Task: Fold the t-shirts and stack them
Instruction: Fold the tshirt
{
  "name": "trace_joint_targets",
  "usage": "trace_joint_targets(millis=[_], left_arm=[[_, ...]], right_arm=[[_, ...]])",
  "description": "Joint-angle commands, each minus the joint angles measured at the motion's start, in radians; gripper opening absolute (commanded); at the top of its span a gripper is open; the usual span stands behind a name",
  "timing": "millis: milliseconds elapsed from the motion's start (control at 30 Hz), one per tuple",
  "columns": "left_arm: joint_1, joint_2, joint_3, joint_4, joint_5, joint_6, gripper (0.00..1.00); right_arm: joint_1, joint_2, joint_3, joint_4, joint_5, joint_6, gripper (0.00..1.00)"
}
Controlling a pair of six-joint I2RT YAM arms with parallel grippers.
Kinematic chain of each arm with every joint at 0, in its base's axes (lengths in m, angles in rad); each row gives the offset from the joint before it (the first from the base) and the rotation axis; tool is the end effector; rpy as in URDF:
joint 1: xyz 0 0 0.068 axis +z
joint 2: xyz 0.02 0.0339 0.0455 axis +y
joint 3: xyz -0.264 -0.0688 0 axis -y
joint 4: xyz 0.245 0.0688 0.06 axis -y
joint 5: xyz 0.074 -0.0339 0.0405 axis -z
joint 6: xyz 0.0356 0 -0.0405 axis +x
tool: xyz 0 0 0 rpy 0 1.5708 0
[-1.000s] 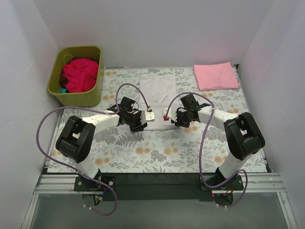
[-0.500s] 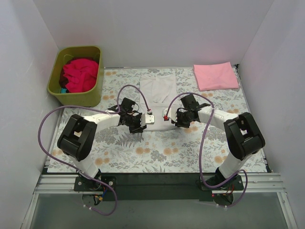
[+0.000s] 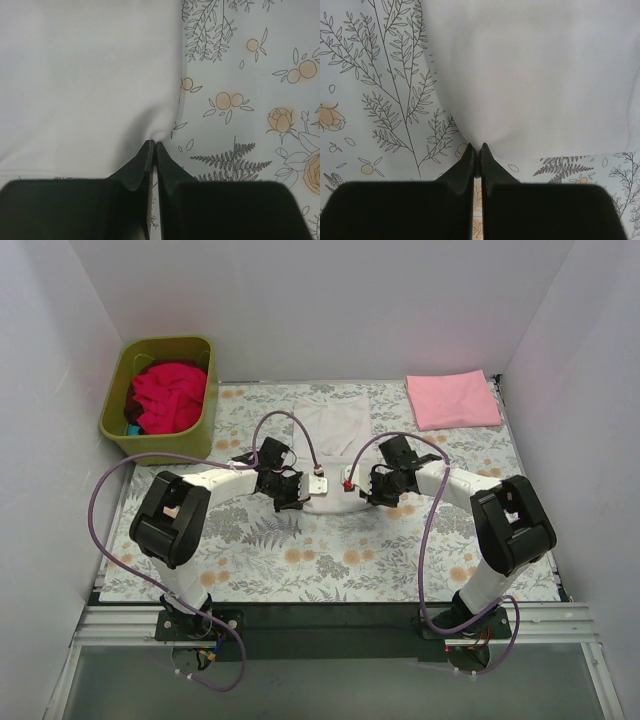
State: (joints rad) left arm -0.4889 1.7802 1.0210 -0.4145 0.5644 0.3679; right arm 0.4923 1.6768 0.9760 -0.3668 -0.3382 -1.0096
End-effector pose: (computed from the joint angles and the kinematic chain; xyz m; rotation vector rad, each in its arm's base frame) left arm 0.2861 -0.1737 0.1506 1.2515 2.3653 -0.8056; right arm 0.2815 0.1644 0.1696 -1.8298 1.7956 0.2543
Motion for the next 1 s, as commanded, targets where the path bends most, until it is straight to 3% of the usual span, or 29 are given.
trace_joint_targets(millis=[0, 333, 600, 800, 967], left_arm=[[-0.002, -0.024, 0.02, -0.139, -0.029, 0.011, 0.0], [0.029, -0.143, 0.225, -0.329, 0.042, -0.089, 0.0], [0.018, -0.289, 0.182, -0.401, 0.115, -0.127, 0.0], [-0.002, -0.416, 0.221, -0.599, 0.221, -0.239, 0.0], [0.032, -0.406, 0.277, -0.584, 0.222, -0.308, 0.0]], right_arm=[[0.0, -0.022, 0.056, -0.047, -0.022, 0.003, 0.01], [-0.058, -0.089, 0.23, -0.231, -0.059, 0.026, 0.01], [-0.052, -0.221, 0.149, -0.363, -0.114, 0.078, 0.01], [-0.017, -0.449, 0.05, -0.478, -0.159, 0.097, 0.01], [-0.021, -0.43, 0.142, -0.52, -0.159, 0.094, 0.01]])
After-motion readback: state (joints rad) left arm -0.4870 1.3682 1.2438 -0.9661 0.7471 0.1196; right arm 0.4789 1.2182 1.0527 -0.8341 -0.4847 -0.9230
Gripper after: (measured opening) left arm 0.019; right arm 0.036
